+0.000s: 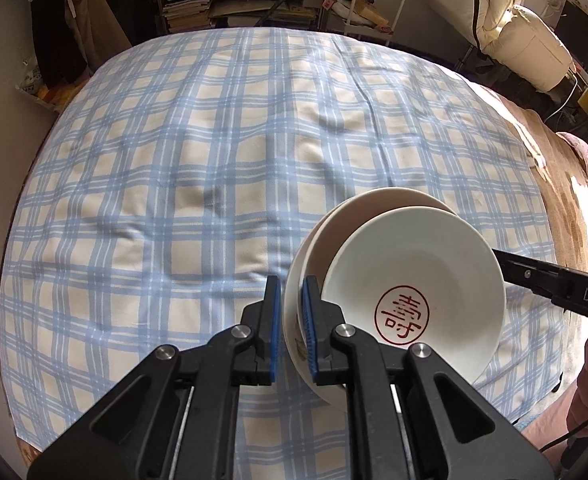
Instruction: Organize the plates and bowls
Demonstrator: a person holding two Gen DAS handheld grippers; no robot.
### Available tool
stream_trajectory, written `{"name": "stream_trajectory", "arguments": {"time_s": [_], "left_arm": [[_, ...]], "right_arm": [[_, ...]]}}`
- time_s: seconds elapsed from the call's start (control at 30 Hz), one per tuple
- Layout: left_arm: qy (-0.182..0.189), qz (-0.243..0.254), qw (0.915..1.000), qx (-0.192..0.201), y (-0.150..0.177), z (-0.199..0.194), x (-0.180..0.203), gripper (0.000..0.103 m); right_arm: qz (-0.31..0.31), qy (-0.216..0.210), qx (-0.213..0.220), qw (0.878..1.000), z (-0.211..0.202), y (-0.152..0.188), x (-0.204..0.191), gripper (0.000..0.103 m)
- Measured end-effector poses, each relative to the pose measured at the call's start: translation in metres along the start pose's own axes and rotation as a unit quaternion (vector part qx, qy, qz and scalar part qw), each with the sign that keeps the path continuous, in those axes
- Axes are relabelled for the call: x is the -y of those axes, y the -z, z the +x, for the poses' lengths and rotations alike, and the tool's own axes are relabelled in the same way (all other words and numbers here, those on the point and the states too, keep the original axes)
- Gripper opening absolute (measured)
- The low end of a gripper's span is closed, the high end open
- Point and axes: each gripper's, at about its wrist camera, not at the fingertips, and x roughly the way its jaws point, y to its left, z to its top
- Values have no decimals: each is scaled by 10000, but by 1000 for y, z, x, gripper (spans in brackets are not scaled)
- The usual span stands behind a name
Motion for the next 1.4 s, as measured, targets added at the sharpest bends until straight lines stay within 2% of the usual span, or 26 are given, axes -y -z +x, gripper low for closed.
{"name": "stream_trajectory", "arguments": {"time_s": [0.07,0.13,0.23,0.33,0.37,0.43,0.47,0.5,0.53,0.57,0.6,0.63,0.7,0.73,0.77,0.87,0.97,1.07,1.17,1.4], "left_arm": [[-242,137,9989,381,1,-17,1,13],[-279,169,9975,632,0,-33,-1,14],[-381,78,9945,974,1,-55,-5,18],[-577,229,9909,1194,5,-73,-6,24],[-658,319,9890,1283,7,-80,-5,27],[-830,388,9842,1517,14,-93,-6,39],[-872,388,9815,1658,18,-100,-6,50],[-885,376,9793,1781,21,-107,-6,58],[-895,375,9773,1883,26,-113,-7,61],[-908,374,9760,1942,29,-119,-7,70],[-882,385,9753,1988,32,-125,-6,79],[-849,431,9731,2098,37,-133,-4,82],[-1028,516,9629,2443,48,-150,1,92],[-1169,558,9557,2644,54,-158,5,94],[-1247,576,9495,2820,59,-166,7,95],[-1197,469,9388,3196,73,-187,10,96],[-1174,234,9310,3448,85,-202,8,96],[-1448,188,9218,3592,96,-208,9,96],[-1501,126,9206,3604,106,-209,8,96],[-1539,-123,9200,3604,106,-202,1,96]], "right_arm": [[-57,157,177,9997,-10,1,0,9],[-206,419,439,9979,-22,2,-2,9],[-383,544,858,9941,-44,6,-7,13],[-637,615,1199,9888,-64,12,-14,26],[-697,639,1329,9866,-71,15,-16,34],[-788,659,1567,9823,-84,22,-18,41],[-819,666,1675,9802,-90,25,-19,43],[-854,656,1813,9775,-97,30,-19,47],[-913,630,1968,9742,-104,34,-21,51],[-980,630,2135,9700,-112,38,-22,58],[-1050,656,2298,9653,-119,41,-23,61],[-1122,688,2467,9601,-127,45,-25,62],[-1283,737,2753,9499,-139,52,-29,71],[-1366,708,2886,9450,-145,56,-31,75],[-1432,681,3013,9402,-151,60,-32,82],[-1596,746,3404,9236,-166,73,-37,97],[-1693,800,3688,9104,-177,86,-42,102],[-1793,874,3963,8962,-186,99,-46,103],[-1905,961,4080,8877,-189,107,-49,103],[-1990,1047,4167,8808,-183,110,-53,103]]}}
